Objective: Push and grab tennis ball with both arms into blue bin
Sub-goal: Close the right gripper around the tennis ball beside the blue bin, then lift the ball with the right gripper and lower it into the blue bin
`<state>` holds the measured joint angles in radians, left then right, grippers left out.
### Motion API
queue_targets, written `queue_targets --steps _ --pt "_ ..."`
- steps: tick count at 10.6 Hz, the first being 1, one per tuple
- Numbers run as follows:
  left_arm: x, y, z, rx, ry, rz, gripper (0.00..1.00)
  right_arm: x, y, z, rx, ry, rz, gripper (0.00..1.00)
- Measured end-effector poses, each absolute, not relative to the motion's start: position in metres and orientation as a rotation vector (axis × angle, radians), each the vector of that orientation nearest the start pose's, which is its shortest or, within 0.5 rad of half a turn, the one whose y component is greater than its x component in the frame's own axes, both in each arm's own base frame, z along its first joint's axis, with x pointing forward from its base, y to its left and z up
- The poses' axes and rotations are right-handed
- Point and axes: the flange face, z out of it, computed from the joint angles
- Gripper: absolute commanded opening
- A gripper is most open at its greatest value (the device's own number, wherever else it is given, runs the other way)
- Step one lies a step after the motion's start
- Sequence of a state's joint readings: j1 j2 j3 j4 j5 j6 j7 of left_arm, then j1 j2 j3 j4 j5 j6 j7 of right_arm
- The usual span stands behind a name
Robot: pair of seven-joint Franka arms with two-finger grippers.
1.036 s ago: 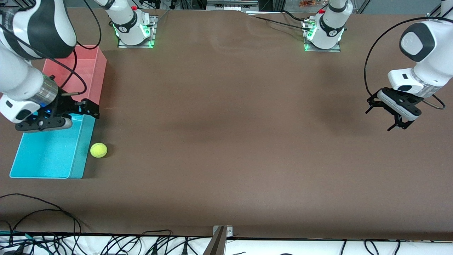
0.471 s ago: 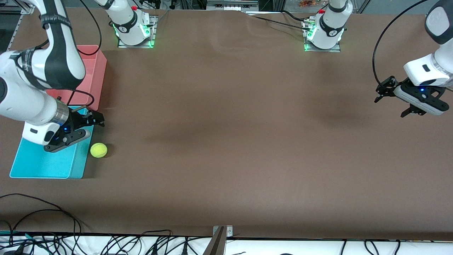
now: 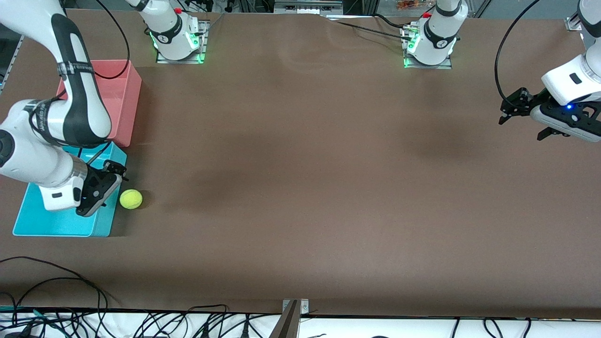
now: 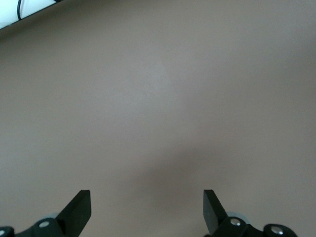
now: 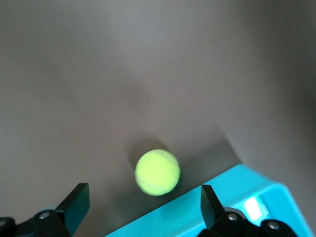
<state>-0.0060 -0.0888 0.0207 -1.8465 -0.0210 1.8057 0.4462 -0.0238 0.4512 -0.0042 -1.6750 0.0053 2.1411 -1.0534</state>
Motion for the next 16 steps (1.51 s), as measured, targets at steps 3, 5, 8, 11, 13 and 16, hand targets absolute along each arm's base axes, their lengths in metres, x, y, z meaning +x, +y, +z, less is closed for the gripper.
queue_targets --steps 3,5,8,11,13,16 --pt "0.536 -0.021 0.581 -3.093 0.532 -0.036 1.0 0.682 -0.026 0.304 -2.59 -1.82 -0.055 1.0" --pt "0.532 -0.023 0.599 -3.106 0.463 -0.002 1.0 0.686 -0.031 0.276 -2.514 -1.902 -0.018 1.0" --pt "0.529 -0.022 0.631 -3.123 0.341 0.027 1.0 0.681 -0.052 0.22 -2.486 -1.893 0.079 1.0" --pt "0.531 -0.033 0.636 -3.138 0.137 0.053 1.0 0.678 -0.058 0.213 -2.462 -1.899 0.115 0.81" --pt "0.529 -0.049 0.639 -3.138 -0.051 0.051 1.0 0.675 -0.057 0.208 -2.46 -1.845 0.093 0.62" --pt "0.529 -0.059 0.639 -3.13 -0.184 0.054 1.0 0.673 -0.055 0.206 -2.458 -1.796 0.057 0.42"
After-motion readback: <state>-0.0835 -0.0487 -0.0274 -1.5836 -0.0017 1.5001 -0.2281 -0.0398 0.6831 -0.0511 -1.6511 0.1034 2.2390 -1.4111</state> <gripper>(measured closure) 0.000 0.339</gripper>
